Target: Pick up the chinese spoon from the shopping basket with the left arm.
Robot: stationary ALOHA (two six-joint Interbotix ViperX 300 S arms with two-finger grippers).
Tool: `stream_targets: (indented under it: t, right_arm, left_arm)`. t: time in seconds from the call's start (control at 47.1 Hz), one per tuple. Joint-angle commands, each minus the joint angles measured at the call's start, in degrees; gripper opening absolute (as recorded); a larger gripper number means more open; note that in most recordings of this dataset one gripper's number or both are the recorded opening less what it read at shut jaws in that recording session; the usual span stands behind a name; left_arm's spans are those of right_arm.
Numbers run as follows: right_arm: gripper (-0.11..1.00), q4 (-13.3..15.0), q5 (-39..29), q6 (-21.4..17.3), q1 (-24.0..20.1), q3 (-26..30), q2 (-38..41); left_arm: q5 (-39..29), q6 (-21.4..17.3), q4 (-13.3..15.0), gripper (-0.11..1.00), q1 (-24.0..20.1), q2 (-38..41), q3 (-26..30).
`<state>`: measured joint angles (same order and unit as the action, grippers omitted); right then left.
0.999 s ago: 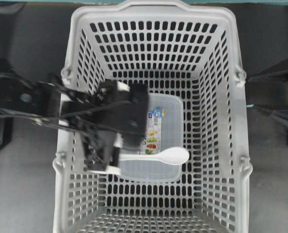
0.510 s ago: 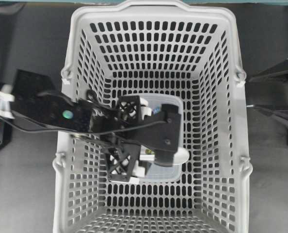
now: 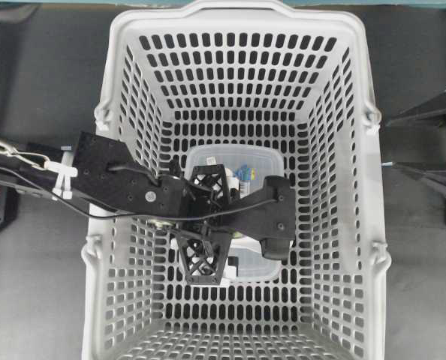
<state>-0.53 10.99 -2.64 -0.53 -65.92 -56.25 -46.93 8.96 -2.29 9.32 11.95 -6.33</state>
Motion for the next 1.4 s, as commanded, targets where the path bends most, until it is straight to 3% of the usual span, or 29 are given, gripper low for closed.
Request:
stream_targets:
  t: [0.0,0.234,0.361,0.446,0.637,0.935,1.381]
  right_arm:
    - [0.64,-0.2,0.5,0.0,-0.1,0.6,0.4]
    - [0.64,-0.3,0.6,0.0,-0.1,0.6,0.3]
    - [0.64,-0.2,0.6,-0.1,-0.1,0.6,0.3]
    - [0.64,-0.3,0.6,-0.1,-0.1,0.6,0.2]
    - [0.64,-0.2,0.6,0.0,-0.1,0.4,0.2]
    - [0.64,-0.3,0.6,0.0,0.4,-0.1,-0.3]
    - [0.64,-0.3,0.5,-0.1,0.5,-0.4,-1.2]
  left_arm:
    - [0.4,0.0,-0.3,0.87,0.2,-0.2,0.0]
    - [2.4,0.4,-0.3,0.85,0.2,1.8,-0.4]
    - [2.4,0.4,-0.3,0.77,0.2,1.9,-0.5]
    - [2.1,0.1,-0.3,0.62,0.2,1.8,-0.5]
    - [1.4,-0.1,-0.3,0.13,0.1,1.1,0.2]
    - [-4.7,0.0,-0.3,0.14,0.0,-4.0,7.4]
    - [-29.0,0.4,-0.3,0.14,0.3,-6.2,30.8]
